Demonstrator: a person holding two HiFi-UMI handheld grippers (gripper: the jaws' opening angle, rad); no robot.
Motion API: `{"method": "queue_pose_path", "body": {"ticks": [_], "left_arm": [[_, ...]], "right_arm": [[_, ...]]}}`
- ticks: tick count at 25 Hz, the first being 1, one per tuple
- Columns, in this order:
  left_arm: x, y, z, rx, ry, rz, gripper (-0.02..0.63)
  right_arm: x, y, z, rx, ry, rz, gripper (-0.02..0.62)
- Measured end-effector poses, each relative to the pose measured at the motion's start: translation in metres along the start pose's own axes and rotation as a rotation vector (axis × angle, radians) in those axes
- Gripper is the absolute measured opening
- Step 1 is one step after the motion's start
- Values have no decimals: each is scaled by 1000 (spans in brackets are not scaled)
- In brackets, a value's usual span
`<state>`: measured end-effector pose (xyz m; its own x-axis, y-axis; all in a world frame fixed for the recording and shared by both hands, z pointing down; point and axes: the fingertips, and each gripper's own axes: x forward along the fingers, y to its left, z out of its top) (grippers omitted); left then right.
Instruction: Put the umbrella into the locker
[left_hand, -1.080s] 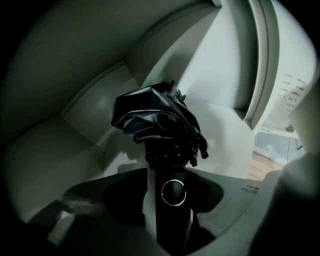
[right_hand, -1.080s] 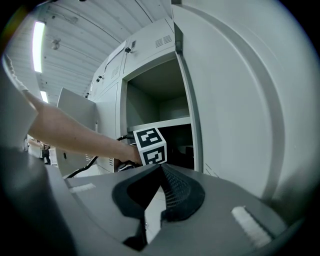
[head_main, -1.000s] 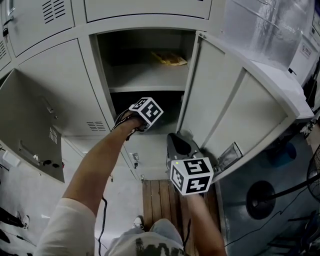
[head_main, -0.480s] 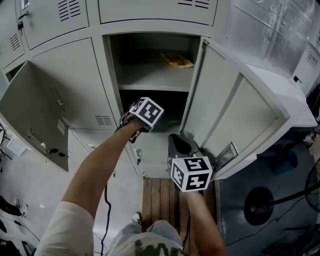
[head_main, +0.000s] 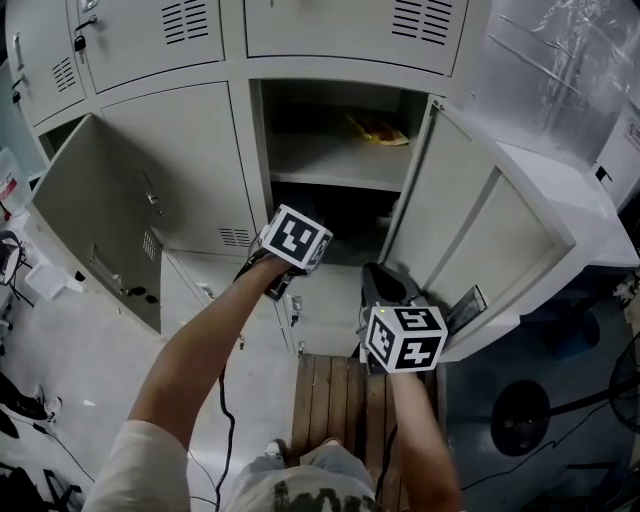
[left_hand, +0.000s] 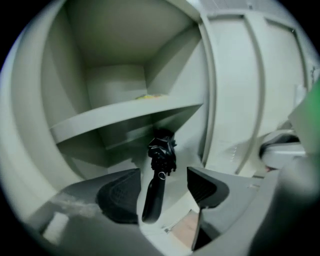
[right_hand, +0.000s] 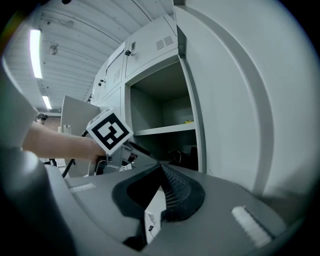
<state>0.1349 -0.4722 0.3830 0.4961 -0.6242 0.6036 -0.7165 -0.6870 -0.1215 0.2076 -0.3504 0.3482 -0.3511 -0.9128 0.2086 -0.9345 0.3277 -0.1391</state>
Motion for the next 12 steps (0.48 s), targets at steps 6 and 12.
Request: {"method": "queue_pose_path", "body": {"ticks": [6, 12], "left_arm": [[-42, -6, 1, -50, -139, -73, 276], [-76, -6, -21, -61, -242, -123, 258]], "right_arm": [[-3, 10, 6, -9, -24, -44, -2], [-5, 29, 0, -12, -40, -97, -2]]}}
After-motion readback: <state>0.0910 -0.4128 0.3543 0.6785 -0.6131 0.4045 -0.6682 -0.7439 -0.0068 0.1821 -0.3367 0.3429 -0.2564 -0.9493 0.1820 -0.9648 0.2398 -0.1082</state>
